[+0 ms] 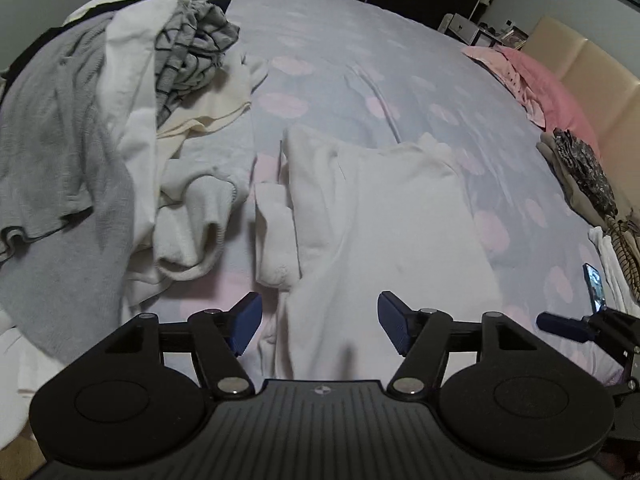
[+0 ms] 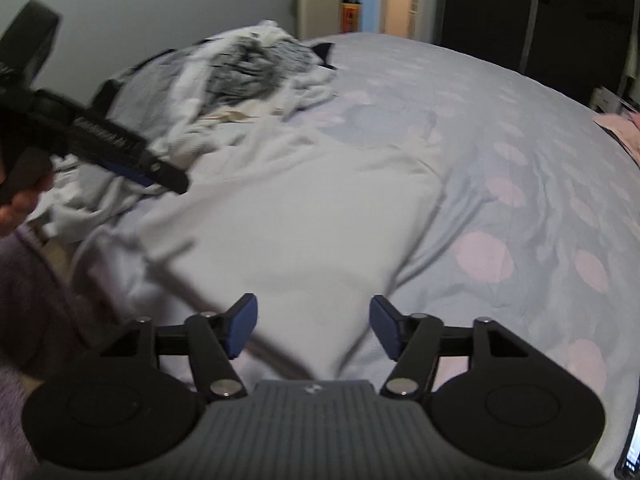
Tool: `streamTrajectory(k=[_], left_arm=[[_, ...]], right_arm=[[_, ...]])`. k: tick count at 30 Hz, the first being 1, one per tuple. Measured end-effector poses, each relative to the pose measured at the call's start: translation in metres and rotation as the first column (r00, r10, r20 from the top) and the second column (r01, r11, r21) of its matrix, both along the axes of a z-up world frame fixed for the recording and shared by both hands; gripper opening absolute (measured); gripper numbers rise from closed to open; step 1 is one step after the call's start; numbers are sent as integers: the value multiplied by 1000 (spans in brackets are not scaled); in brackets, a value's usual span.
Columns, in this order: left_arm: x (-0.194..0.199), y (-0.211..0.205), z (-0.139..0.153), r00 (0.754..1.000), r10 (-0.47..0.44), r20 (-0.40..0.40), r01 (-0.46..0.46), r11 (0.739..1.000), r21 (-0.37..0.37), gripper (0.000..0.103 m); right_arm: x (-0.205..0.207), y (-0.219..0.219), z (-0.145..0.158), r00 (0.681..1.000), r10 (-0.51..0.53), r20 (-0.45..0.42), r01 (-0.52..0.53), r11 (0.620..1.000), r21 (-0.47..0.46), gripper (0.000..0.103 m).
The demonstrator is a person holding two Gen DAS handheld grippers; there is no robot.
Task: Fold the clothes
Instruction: 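Open both tools and release the folded sweatshirt, then pinch the folded white sweatshirt edge with both tools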
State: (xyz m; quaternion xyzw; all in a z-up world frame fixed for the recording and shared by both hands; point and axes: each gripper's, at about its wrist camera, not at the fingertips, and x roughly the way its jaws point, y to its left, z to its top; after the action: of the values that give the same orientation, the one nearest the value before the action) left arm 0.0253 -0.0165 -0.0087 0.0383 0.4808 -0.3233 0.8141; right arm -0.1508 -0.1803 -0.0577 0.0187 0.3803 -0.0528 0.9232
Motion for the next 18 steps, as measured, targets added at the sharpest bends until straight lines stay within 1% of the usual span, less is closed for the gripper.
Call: streamTrajectory(k=[3, 5, 6, 10, 13, 15, 18], left_arm=[[7, 1, -12, 999, 39, -15, -39, 999, 12, 62], [13, 2, -20, 997, 75, -20, -75, 997, 17, 62], [15, 3, -23, 995, 90, -31, -90, 996, 13, 62], [28, 7, -39, 982, 141, -123, -144, 989, -21, 62], [35, 4, -48, 977, 138, -163, -147, 988, -48, 63], [38, 2, -53, 975, 130, -178, -143, 988, -59, 66], [45, -2, -61, 971, 123, -206, -137, 989, -57, 71]], right_arm=[[11, -15, -4, 997, -69, -17, 70, 996, 48, 67], [17, -26, -7, 994, -111, -21, 113, 989, 97, 74], [21, -30, -9, 991, -128, -27, 130, 984, 120, 74], [38, -42, -21, 985, -157, -71, 168, 968, 188, 77], [50, -47, -32, 981, -163, -108, 185, 954, 236, 77], [56, -53, -38, 977, -171, -128, 200, 941, 274, 77], [63, -63, -46, 970, -179, -164, 226, 910, 348, 77]])
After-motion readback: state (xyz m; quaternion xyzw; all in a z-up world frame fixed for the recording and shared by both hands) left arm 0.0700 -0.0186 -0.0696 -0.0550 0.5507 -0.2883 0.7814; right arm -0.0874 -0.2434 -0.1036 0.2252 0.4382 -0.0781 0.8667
